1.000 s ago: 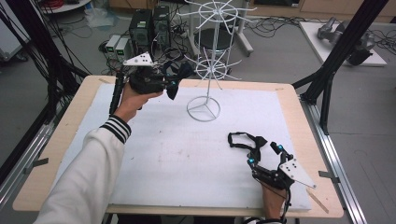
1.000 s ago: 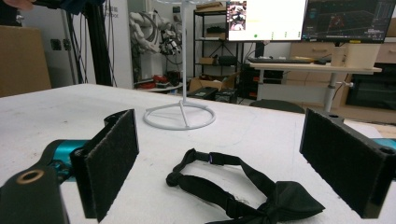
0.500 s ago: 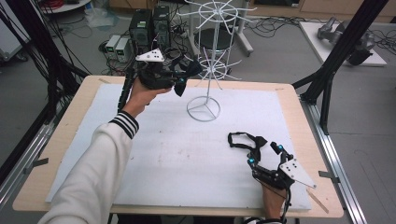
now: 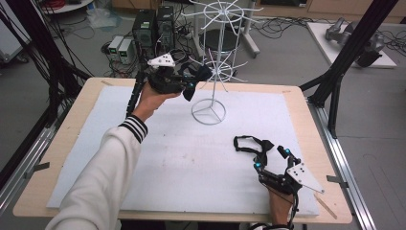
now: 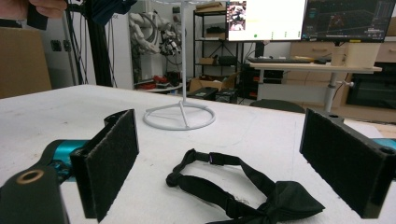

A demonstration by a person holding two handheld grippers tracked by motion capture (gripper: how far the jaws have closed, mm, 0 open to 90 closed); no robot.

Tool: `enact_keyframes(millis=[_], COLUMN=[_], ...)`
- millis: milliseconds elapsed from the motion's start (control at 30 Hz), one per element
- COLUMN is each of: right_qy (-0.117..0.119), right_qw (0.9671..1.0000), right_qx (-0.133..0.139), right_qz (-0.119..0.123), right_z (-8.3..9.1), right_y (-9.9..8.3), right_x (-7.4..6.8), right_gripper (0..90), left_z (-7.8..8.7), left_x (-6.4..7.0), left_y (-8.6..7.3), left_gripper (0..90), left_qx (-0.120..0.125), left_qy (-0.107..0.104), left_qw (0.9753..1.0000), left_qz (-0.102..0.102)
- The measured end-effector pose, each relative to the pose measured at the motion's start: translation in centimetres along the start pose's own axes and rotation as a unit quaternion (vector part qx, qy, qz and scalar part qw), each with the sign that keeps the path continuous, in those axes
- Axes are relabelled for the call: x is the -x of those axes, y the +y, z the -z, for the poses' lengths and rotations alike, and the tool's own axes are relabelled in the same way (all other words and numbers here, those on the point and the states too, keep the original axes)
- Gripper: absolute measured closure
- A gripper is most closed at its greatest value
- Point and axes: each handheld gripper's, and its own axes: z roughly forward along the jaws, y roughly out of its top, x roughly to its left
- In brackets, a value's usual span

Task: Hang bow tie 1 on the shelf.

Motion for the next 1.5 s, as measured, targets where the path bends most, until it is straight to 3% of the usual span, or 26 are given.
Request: enact_keyframes(millis=[667, 1367, 1500], right_qy=[0.000, 0.000, 0.000], right_qw=[1.0000, 1.0000, 1.0000], right_qx=[0.000, 0.002, 0.002], right_qz=[0.002, 0.004, 0.005], right_z=[0.0, 0.0, 0.0], right_y=[0.0, 0.0, 0.0], right_x=[0.0, 0.0, 0.0], right_gripper=[11.0, 11.0, 11.0], left_z=[-1.1, -1.0, -1.0], left_x=[0.1, -0.3, -0.2], left_y=[-0.8, -2.2, -2.3], left_gripper=[75.8, 75.3, 71.6], left_qx=[-0.011, -0.019, -0.025], left_qy=[0.007, 0.038, 0.048], left_qw=[0.9999, 0.9988, 0.9980], left_qz=[0.006, 0.026, 0.031])
